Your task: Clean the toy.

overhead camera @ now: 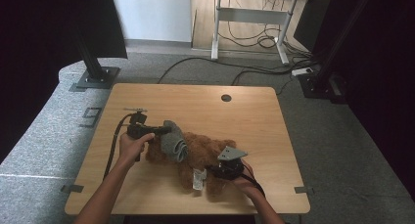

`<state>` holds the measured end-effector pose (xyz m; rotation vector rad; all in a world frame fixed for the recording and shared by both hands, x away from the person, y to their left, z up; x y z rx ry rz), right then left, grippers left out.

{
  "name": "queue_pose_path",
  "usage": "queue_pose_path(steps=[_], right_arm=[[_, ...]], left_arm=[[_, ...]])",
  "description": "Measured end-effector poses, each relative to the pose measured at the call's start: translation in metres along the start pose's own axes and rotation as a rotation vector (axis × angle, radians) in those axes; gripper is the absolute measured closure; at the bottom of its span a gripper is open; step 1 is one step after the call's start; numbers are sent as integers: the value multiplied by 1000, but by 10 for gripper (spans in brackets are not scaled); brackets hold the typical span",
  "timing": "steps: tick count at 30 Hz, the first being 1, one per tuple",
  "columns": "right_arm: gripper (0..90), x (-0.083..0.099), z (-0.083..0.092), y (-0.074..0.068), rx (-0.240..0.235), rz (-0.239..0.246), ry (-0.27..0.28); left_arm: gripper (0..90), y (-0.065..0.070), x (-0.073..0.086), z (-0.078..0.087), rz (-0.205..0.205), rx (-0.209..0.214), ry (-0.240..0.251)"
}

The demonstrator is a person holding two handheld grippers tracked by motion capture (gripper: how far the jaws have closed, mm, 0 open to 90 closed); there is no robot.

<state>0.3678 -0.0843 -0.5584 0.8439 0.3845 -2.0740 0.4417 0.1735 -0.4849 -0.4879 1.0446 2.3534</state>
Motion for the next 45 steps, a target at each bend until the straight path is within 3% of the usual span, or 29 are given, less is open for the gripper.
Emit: queue_pose_path(steps=[4,6,10,14,17,23,29,34,41,45], right_arm=[[492,2,1,-2,-6,13,0],[429,4,3,-3,-14,18,3],[304,7,12,-2,-66,-24,18],[280,5,24,0,-95,-46,38],[270,2,38,7,-103,-84,83],[277,-6,57,30,-70,-193,162],[271,-38,43,31,-25,-210,140],[259,-61,21,24,-53,-214,108],[294,-58,1,4,-171,-205,25],[334,-53,2,-3,-165,-195,2]], left_arm=[[792,0,6,-1,-5,15,-5],[793,1,12,-2,-9,19,-17],[793,1,21,-1,-17,20,-22],[794,1,29,-1,-20,23,-16],[795,2,31,-2,-28,20,-13],[797,6,34,-4,-52,-12,-6],[799,11,40,-6,-67,-35,-5],[799,13,45,-5,-69,-32,-6],[799,16,55,-5,-67,2,-10],[798,20,58,-4,-73,11,-9]])
Point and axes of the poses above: each handheld gripper's, and its own axes: z roughly backward along the jaws, x roughly out of its underside, y roughly to its right, the point moved 6 cm from there along -z, roughly forward along the jaws, and after that the axes turned 15 degrees about -y, right-handed, at the moved point
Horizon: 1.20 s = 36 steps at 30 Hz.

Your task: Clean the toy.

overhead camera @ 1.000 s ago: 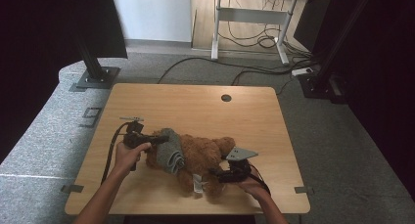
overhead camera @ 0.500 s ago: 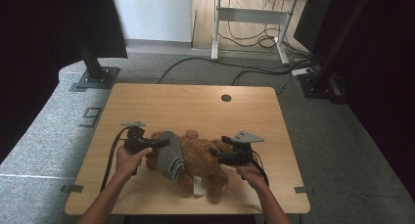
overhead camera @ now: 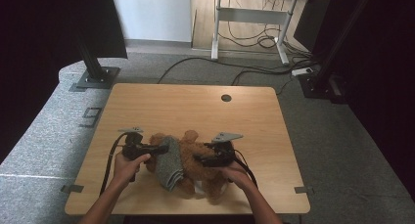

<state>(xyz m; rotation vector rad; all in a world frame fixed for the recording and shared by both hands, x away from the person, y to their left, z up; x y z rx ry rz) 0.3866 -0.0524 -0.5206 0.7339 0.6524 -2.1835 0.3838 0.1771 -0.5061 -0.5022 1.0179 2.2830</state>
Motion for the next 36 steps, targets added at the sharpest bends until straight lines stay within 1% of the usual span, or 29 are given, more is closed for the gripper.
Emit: queue_pose_path(steps=[2,4,8,9,14,16,18,19,20,22,25,27,29,31,33,36], right_arm=[[346,2,0,-2,9,9,-3],[351,3,0,-3,13,10,-1],[357,5,-2,-2,11,4,19],[358,6,-2,-2,10,1,24],[362,8,-1,-1,13,12,41],[363,8,-1,-2,16,15,41],[363,8,-2,-2,16,16,44],[362,9,-2,-2,16,16,45],[363,9,-2,-2,16,17,46],[363,9,-2,-2,17,21,49],[365,10,-1,-4,27,35,49],[366,11,-1,-6,35,48,53],[367,12,-1,-8,44,61,52],[367,14,-1,-9,49,72,48],[367,15,-1,-11,56,84,43],[368,18,-1,-14,54,92,46]], left_arm=[[795,2,-1,1,-1,-1,0],[794,4,-4,3,-12,-7,-2],[794,12,-13,6,-52,-42,-4],[794,14,-17,7,-60,-45,0],[795,24,-38,16,-85,-59,49],[795,27,-48,18,-93,-73,68],[795,31,-57,17,-104,-76,73],[795,34,-63,14,-109,-78,73],[795,36,-66,11,-113,-80,67],[795,40,-75,-2,-119,-85,42],[793,38,-81,-23,-112,-80,-11],[792,35,-80,-36,-94,-67,-43],[790,31,-76,-48,-81,-53,-94],[791,29,-70,-56,-76,-61,-128],[792,26,-65,-58,-70,-63,-141],[793,21,-58,-50,-55,-64,-135]])
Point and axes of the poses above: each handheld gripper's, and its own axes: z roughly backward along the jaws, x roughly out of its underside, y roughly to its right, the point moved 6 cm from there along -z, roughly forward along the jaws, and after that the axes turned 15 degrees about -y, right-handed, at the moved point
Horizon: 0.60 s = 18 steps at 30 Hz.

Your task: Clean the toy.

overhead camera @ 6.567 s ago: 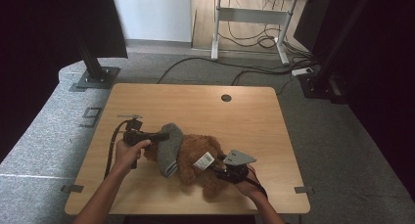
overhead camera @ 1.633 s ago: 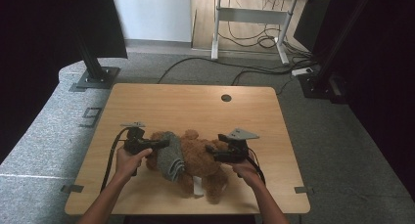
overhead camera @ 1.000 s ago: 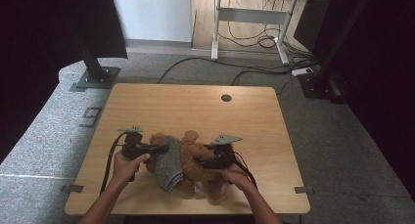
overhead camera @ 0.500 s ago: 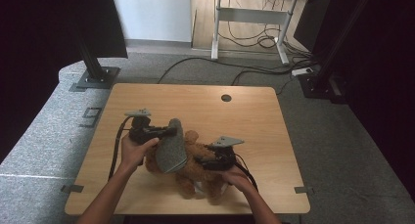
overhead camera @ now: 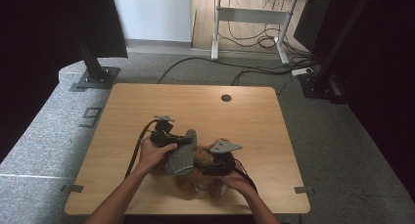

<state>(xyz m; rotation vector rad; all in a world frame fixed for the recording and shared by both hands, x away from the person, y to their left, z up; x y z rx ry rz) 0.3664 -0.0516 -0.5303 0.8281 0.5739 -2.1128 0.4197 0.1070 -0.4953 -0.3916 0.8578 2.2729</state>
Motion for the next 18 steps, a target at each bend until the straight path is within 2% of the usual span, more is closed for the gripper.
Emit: queue_pose_path(steps=[7,14,18], right_arm=[[372,2,0,-4,18,8,4],[372,4,1,-5,34,9,15],[372,4,1,-6,32,6,19]], left_arm=[[796,-17,20,28,35,-18,42],[795,-34,38,51,85,20,108],[795,-42,47,63,110,19,138]])
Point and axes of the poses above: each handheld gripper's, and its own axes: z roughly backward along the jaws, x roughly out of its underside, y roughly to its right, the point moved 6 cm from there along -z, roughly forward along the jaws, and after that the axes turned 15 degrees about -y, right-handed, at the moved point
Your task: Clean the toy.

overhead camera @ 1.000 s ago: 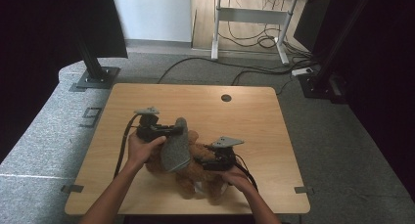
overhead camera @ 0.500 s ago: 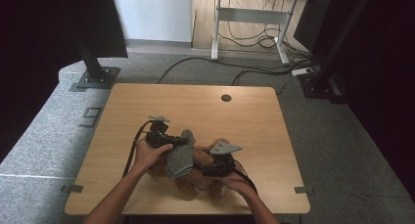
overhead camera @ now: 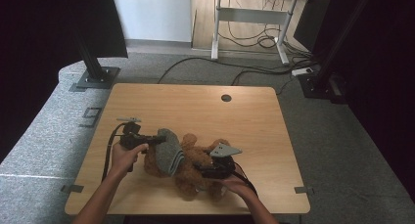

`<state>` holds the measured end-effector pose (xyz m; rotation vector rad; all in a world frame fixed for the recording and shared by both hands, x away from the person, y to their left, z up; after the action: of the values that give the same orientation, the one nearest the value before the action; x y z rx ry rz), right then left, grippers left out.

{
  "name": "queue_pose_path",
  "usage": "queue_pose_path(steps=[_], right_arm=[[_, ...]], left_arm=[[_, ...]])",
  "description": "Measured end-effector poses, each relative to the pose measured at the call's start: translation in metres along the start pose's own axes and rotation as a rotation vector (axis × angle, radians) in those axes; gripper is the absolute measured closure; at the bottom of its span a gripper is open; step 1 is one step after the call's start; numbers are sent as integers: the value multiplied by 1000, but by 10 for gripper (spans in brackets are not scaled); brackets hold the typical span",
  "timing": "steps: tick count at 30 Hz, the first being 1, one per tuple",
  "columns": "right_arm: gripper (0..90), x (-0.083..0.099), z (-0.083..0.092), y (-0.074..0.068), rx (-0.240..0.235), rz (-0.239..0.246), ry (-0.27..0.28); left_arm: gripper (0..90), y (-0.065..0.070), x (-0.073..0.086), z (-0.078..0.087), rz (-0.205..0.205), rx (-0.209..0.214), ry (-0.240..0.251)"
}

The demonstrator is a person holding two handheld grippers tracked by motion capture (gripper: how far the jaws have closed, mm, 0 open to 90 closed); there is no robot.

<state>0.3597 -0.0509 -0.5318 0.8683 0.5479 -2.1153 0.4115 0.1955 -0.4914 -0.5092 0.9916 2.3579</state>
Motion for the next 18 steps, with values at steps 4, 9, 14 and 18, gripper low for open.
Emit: queue_pose_path(steps=[4,9,14,18], right_arm=[[373,0,0,0,-1,2,3],[374,1,0,0,0,2,11],[373,1,0,0,-5,1,10],[374,1,0,0,-7,1,10]], left_arm=[[795,-10,4,11,21,-30,14],[795,-22,10,18,57,-32,37],[795,-22,9,21,65,-14,56],[794,-4,-7,18,23,33,72]])
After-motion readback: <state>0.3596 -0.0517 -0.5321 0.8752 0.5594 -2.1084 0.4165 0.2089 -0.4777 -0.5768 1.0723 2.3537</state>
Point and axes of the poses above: each handheld gripper's, and its own axes: z roughly backward along the jaws, x roughly out of its underside, y roughly to its right, the point moved 6 cm from there along -z, roughly forward along the jaws, and after that the axes turned 15 degrees about -y, right-handed, at the moved point
